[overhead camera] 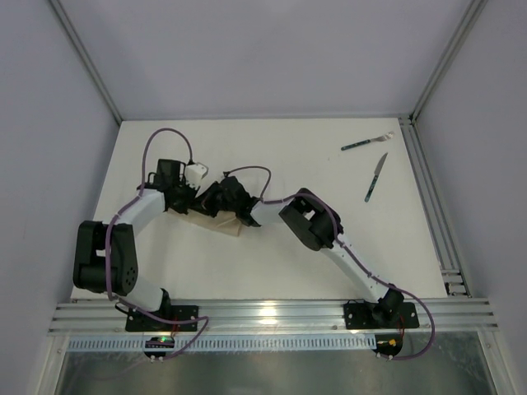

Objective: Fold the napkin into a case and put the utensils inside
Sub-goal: Grasp the top corner of the smaller rectangle folded napkin from the folded napkin, then pick up the smaller rectangle-folded napkin from the center of the board.

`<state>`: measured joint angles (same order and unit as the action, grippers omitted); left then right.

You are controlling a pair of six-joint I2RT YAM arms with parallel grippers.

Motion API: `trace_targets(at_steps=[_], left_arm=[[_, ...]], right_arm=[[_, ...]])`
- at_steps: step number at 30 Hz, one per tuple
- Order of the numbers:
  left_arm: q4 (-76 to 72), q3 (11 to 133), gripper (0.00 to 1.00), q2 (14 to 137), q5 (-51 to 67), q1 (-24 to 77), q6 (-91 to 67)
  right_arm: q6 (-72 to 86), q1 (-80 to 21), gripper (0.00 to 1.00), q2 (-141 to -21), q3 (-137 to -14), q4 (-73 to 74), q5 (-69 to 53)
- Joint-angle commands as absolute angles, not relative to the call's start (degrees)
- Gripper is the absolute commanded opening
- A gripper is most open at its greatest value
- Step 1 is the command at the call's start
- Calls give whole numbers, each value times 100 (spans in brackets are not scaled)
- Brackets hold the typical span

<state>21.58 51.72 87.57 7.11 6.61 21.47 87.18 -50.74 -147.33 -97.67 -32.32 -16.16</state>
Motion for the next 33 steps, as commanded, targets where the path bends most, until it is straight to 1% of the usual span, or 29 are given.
trace_targets(at_steps=[1,10,11,12,13,17,22,24,26,28,29,31,32,33], left_arm=[[2127,5045,0,8736,765,659,2214],[1995,5071,1,9263,484,554,2373],[1952,5089,4,9307,414,536,2382],[1908,5132,4,9369,326,519,2399],[1890,5168,5,9421,273,501,2408],[1723,5422,11,9693,132,483,2434],[1802,5643,12,9940,62,483,2435],[1758,5608,17,9932,62,466,2435],[1775,5625,19,9949,62,422,2452],[1775,5660,19,10019,-114,413,2496],[1793,5669,19,10046,-132,404,2505],[1802,5713,19,10107,-106,404,2522],[1837,5730,18,10116,-79,404,2540],[1846,5730,17,10116,-70,404,2557]], right_arm=[[9193,-5028,4,-15020,-10028,-3550,-1336],[9483,-4940,4,-15003,-10143,-4086,-1511],[9501,-4939,7,-14916,-10082,-4104,-1512],[9457,-4939,11,-14872,-9942,-4096,-1503],[9414,-4939,18,-14810,-9871,-4061,-1503],[9115,-4931,21,-14547,-9572,-4008,-1512],[8763,-4904,24,-14152,-9203,-3981,-1696],[8518,-4887,27,-13957,-8878,-4052,-1819],[8028,-4843,29,-13554,-8510,-4043,-1924],[7544,-4808,32,-13203,-8280,-3860,-2083],[7263,-4799,34,-12818,-8175,-3650,-2127],[6314,-4703,40,-12456,-7963,-3159,-2355],[5963,-4641,42,-12123,-7911,-2903,-2460],[5280,-4588,43,-11955,-7849,-2692,-2513]])
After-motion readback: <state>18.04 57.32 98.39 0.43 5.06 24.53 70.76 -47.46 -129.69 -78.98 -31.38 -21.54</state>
